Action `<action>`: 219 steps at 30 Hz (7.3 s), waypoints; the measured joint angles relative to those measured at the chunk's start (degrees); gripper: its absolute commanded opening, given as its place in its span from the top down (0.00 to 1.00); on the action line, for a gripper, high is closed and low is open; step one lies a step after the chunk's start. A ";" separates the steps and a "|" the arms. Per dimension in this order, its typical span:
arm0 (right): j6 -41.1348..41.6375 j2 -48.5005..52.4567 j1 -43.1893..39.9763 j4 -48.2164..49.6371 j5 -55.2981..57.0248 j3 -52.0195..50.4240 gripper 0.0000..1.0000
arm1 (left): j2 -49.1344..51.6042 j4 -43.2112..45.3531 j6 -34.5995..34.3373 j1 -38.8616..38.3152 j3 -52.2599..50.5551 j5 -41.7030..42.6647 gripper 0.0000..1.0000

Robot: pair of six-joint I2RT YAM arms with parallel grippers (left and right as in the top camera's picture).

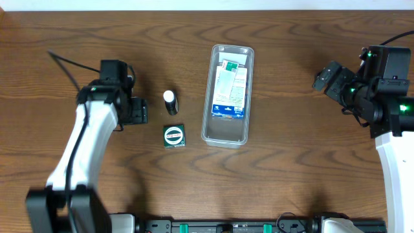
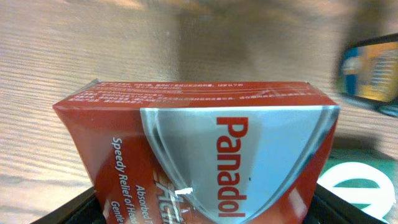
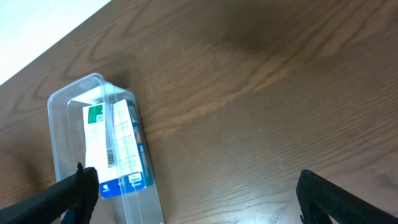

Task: Pack container
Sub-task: 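Lower the red Panadol box into the container's near end, release, then move the left gripper to the dark bottle and grasp its cap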

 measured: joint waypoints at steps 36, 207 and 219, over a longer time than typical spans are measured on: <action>0.00 0.00 0.00 0.00 0.00 0.00 0.01 | 11.54 19.85 -19.65 -43.80 1.33 -0.61 0.30; 0.00 0.00 0.00 -0.02 0.00 0.00 0.01 | 18.60 0.17 -5.49 -11.96 17.07 8.15 0.71; 0.00 0.00 0.00 -0.02 0.00 0.00 0.01 | 18.40 -1.36 -3.72 -11.96 17.07 9.90 0.81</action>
